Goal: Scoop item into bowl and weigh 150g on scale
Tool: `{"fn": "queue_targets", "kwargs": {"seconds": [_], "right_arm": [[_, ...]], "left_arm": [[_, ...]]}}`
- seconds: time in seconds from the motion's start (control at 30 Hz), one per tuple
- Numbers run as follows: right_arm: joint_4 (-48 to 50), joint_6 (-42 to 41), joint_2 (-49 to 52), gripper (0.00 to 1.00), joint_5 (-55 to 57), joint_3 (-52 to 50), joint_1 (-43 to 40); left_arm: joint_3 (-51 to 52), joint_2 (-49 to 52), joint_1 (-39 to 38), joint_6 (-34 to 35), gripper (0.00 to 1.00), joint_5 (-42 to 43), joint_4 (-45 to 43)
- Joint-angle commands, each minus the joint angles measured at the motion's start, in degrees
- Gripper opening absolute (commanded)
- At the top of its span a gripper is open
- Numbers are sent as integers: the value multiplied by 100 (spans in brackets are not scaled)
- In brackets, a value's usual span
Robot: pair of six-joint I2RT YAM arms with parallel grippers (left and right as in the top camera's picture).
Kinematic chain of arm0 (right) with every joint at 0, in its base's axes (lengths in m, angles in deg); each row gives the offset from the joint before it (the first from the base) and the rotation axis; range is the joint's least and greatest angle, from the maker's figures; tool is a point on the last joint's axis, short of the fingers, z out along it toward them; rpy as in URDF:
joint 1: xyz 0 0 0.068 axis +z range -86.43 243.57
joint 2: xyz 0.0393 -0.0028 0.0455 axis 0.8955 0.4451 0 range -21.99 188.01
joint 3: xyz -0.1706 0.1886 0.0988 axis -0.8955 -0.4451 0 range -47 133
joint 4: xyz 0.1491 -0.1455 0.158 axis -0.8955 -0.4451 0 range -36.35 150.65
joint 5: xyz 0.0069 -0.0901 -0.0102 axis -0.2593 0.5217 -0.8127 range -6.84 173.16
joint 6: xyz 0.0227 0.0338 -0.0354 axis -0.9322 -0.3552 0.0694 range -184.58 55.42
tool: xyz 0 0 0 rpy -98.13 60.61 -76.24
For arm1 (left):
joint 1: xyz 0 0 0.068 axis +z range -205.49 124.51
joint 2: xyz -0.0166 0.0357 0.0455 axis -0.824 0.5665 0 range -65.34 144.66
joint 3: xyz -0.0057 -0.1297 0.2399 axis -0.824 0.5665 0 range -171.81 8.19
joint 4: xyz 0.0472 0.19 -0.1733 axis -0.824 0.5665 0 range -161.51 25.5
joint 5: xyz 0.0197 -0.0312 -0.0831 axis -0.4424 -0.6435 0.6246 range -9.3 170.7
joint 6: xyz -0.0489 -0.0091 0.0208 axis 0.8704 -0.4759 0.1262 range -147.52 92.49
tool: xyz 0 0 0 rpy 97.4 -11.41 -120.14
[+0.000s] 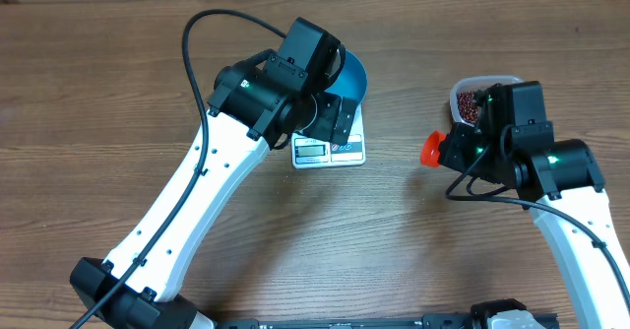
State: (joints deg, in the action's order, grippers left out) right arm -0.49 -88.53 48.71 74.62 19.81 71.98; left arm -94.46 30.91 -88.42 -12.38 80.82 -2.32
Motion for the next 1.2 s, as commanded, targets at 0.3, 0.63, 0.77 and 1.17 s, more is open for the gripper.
{"fn": "queue_targets", "kwargs": {"seconds": [0.3,0.63,0.77,1.17], "right_arm": [[-33,48,-94,5,157,334,22],[-13,46,-94,6,120,334,22],[20,44,-94,6,96,334,22],[37,44,-94,7,96,334,22]], "left_arm": [[-68,-24,-4,-1088,73,-57,0],[-68,319,-11,-1086,4,-55,7],[-66,492,-11,-1086,4,-55,4],[-66,1484,-11,-1084,5,-52,59]]}}
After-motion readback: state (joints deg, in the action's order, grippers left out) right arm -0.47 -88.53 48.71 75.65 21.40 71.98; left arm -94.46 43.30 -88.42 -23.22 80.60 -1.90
